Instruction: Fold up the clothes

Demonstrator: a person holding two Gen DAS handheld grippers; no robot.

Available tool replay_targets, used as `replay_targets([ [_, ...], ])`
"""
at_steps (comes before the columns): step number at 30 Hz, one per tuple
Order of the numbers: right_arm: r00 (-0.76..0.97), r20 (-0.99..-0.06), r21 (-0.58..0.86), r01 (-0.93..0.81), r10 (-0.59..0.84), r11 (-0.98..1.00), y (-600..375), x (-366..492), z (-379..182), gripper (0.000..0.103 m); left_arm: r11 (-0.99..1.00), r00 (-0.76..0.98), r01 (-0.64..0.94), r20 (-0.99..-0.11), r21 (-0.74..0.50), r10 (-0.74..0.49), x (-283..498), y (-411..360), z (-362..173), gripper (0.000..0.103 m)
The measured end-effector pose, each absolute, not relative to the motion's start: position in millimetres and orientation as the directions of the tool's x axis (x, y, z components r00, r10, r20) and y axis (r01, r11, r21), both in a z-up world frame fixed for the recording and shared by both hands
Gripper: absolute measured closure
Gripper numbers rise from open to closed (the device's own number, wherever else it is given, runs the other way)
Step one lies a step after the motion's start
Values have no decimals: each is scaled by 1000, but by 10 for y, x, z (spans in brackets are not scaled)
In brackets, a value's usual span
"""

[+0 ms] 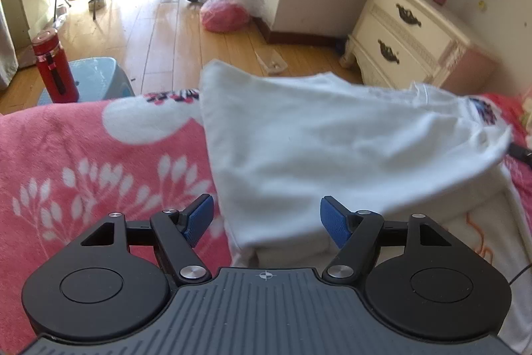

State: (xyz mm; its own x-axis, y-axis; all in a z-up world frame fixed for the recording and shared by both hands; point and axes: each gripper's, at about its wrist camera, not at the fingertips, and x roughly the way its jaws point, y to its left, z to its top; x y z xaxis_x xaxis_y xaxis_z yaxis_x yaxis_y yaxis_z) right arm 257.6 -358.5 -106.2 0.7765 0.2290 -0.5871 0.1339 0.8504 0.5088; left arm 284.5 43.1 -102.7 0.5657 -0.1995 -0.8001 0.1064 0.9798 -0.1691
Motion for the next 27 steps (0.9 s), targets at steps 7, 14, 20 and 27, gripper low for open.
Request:
replay_targets([
  [7,779,-539,732,246,320,636,-4016,2443,-1434,64,981,544,123,-816,-153,-195,2724,364,-1108,32],
  [14,719,-613,645,215,329,733,-3850,2680,-1439,61,977,567,208,-808,-51,-163,2554,291,-1108,32],
  [20,676,-683,485,138,276,863,-3512,2763,-1332,92,967,600,245,-794,64,-100,2462,242,-1160,34],
  [27,793,-567,457,77,224,886,-3535,2697,-696,98,979,599,195,-798,62,-69,2510,350,-1216,38],
])
